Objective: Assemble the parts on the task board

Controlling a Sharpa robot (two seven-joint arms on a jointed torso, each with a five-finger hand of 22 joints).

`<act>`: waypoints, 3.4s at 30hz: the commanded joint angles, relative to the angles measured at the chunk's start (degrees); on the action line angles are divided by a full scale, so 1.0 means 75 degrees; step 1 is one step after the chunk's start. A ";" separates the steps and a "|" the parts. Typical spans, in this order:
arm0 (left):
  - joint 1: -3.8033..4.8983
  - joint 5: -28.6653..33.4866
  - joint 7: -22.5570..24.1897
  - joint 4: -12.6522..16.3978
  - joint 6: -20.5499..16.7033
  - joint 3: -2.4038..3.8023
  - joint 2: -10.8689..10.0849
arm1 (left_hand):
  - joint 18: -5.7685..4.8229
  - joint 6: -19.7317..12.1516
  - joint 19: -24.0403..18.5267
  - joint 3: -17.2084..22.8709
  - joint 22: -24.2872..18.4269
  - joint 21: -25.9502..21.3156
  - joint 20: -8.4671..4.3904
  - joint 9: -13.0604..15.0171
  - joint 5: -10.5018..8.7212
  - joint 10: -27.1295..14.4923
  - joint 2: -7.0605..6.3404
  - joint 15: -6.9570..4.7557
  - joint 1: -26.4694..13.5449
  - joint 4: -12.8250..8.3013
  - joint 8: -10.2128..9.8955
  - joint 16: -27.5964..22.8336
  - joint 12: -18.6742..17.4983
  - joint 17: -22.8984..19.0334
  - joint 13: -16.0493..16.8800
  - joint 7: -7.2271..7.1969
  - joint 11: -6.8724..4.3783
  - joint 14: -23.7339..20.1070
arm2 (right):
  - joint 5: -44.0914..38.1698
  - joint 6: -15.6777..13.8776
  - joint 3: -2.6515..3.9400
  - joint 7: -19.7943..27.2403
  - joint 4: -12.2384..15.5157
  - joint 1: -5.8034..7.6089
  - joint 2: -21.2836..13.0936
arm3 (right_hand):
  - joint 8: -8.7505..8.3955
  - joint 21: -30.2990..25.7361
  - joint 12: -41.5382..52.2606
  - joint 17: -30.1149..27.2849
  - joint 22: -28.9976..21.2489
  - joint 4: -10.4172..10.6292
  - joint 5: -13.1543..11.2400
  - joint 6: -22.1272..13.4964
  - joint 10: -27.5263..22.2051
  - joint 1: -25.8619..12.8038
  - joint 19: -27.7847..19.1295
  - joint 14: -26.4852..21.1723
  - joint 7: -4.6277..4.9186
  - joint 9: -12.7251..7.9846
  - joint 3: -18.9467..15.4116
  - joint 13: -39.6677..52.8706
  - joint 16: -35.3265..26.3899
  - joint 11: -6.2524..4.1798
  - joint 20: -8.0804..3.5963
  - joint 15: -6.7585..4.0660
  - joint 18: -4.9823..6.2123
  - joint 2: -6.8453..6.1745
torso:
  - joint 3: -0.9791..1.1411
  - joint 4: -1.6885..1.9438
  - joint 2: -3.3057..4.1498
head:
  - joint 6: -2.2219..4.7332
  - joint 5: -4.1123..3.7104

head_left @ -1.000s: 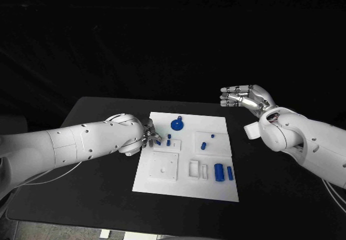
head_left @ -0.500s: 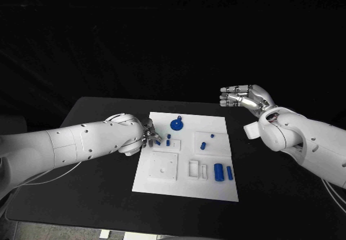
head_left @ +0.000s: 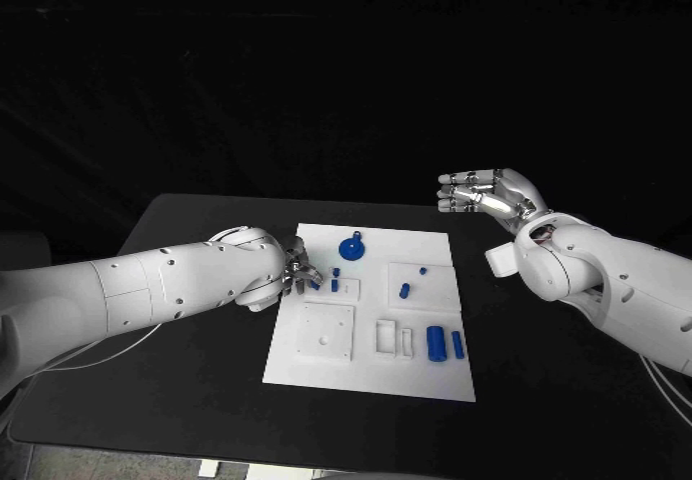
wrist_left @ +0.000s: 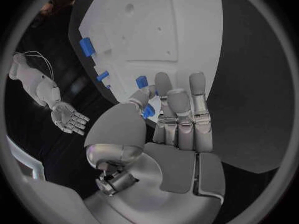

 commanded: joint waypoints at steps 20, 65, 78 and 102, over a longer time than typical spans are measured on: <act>-0.0065 0.0041 0.0010 -0.0045 0.0273 -0.0022 0.0035 | -0.0108 0.0865 0.0071 -0.0082 0.0099 -0.0201 0.0023 -0.0215 -0.0227 0.0226 -0.0357 -0.0060 0.0006 0.0464 0.0007 -0.0045 0.0033 -0.0030 -0.0008 -0.0783 -0.0133 0.0006 | -0.0002 0.0167 0.0005 0.0025 0.0003 -0.0020 -0.0011 | -0.0022 -0.0004 -0.0031 -0.0013 -0.0011 -0.0038 0.0027 -0.0051 -0.0064 -0.0031 -0.0065 -0.0070 0.0017 -0.0007 0.0015 -0.0012 -0.0027 0.0000 -0.0010 0.0030 0.0085 0.0058 | 0.0004 0.0009 -0.0001 | -0.0004 -0.0014; -0.0065 0.0258 0.0137 -0.0324 0.0175 -0.0017 0.0149 | -0.0115 0.0442 0.0009 0.0152 0.0137 -0.0353 0.0027 -0.0232 -0.0804 0.0190 0.0109 -0.0026 0.0456 0.0277 0.0042 -0.0163 -0.0260 -0.0189 0.0013 -0.0615 -0.0054 -0.0122 | -0.0003 0.0180 0.0005 0.0020 -0.0011 -0.0044 -0.0012 | -0.0022 -0.0003 -0.0031 -0.0013 -0.0010 -0.0056 0.0026 -0.0044 -0.0061 -0.0037 -0.0070 -0.0075 0.0015 -0.0007 0.0032 -0.0011 -0.0027 0.0000 -0.0010 0.0032 0.0085 0.0065 | 0.0002 0.0004 -0.0002 | -0.0031 -0.0060; -0.0061 0.0490 0.0165 -0.0350 0.0906 -0.0001 0.0206 | -0.0115 0.0027 -0.0184 0.0322 0.0139 -0.0269 0.0067 0.1322 -0.1075 -0.0074 0.0461 0.0022 0.0392 0.0274 0.0048 0.0031 -0.0347 -0.0609 0.0302 -0.0571 -0.0020 -0.0382 | -0.0003 0.0198 0.0005 0.0018 -0.0021 -0.0059 0.0008 | -0.0022 -0.0003 -0.0030 -0.0013 -0.0010 -0.0061 0.0027 -0.0058 -0.0064 -0.0052 -0.0073 -0.0077 0.0020 -0.0007 0.0021 -0.0011 -0.0026 0.0001 -0.0009 0.0035 0.0085 0.0069 | 0.0005 -0.0008 0.0003 | -0.0046 -0.0067; 0.0336 0.0238 -0.0006 -0.0674 0.2389 0.0024 0.0505 | -0.0115 -0.1803 -0.0506 0.1393 0.0143 -0.0250 0.0169 0.1126 -0.3677 -0.1326 0.0803 0.0154 0.0558 0.0820 0.2400 0.0763 0.0969 -0.1401 0.0442 -0.0389 0.0108 -0.1041 | -0.0003 0.0215 0.0005 0.0018 -0.0070 -0.0093 0.0096 | -0.0022 -0.0003 -0.0031 -0.0013 -0.0010 -0.0045 0.0036 -0.0071 -0.0071 -0.0063 -0.0081 -0.0083 0.0021 -0.0008 -0.0016 -0.0012 -0.0026 0.0004 -0.0007 0.0038 0.0084 0.0077 | 0.0007 -0.0007 0.0005 | -0.0033 -0.0057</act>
